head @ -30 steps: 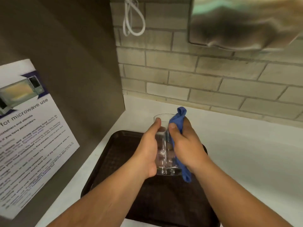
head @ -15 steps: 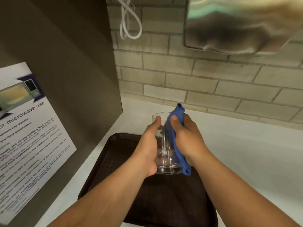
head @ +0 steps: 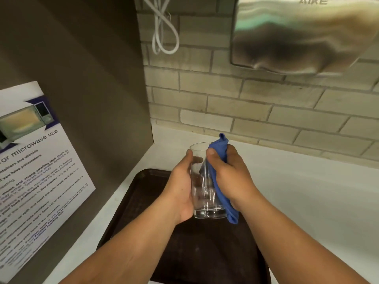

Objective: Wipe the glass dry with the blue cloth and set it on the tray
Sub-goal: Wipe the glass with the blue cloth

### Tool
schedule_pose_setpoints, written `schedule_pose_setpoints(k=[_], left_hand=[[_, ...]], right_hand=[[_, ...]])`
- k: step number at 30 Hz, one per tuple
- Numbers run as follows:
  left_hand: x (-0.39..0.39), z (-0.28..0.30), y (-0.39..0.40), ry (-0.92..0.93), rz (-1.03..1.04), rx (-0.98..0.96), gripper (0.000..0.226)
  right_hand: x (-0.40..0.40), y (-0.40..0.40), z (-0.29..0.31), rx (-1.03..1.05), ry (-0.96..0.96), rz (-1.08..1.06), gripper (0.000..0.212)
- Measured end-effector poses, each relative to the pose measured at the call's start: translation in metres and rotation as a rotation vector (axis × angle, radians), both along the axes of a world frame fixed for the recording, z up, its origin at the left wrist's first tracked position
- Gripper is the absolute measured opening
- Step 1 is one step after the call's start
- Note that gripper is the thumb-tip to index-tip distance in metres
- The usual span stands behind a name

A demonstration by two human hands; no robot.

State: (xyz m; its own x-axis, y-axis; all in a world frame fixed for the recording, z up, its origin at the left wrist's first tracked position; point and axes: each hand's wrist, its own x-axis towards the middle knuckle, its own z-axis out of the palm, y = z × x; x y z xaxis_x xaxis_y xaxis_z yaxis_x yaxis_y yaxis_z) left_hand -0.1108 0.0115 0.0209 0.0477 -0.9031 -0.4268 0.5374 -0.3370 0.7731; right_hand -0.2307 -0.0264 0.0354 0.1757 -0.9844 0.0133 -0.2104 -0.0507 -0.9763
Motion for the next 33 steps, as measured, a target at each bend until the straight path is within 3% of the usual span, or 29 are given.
schedule_pose_setpoints(k=[7, 14, 19, 21, 24, 27, 31, 33], left_hand=[[0.004, 0.000, 0.001, -0.007, -0.028, -0.012, 0.073], [0.007, 0.004, -0.002, 0.010, -0.029, 0.077, 0.076], [0.013, 0.002, -0.004, 0.094, -0.024, 0.137, 0.076], [0.006, -0.003, -0.001, 0.074, -0.018, 0.118, 0.075], [-0.003, -0.006, 0.003, 0.003, -0.019, 0.090, 0.072], [0.004, 0.003, 0.000, -0.028, 0.067, 0.053, 0.064], [0.019, 0.012, -0.008, -0.068, 0.154, 0.030, 0.057], [0.013, 0.010, -0.006, -0.131, 0.135, 0.026, 0.058]], right_hand=[[0.005, -0.006, 0.000, 0.058, -0.094, -0.039, 0.018], [0.000, -0.005, -0.010, 0.198, -0.122, 0.118, 0.046], [-0.014, 0.006, -0.019, 0.164, -0.034, 0.262, 0.059], [-0.009, 0.008, -0.022, 0.127, -0.104, 0.183, 0.056], [0.001, 0.002, -0.019, 0.138, -0.197, -0.001, 0.031], [-0.002, 0.002, -0.017, 0.283, -0.222, 0.035, 0.030], [0.001, 0.031, -0.023, 0.122, 0.031, 0.277, 0.059], [0.009, 0.031, -0.023, -0.027, 0.091, 0.260, 0.063]])
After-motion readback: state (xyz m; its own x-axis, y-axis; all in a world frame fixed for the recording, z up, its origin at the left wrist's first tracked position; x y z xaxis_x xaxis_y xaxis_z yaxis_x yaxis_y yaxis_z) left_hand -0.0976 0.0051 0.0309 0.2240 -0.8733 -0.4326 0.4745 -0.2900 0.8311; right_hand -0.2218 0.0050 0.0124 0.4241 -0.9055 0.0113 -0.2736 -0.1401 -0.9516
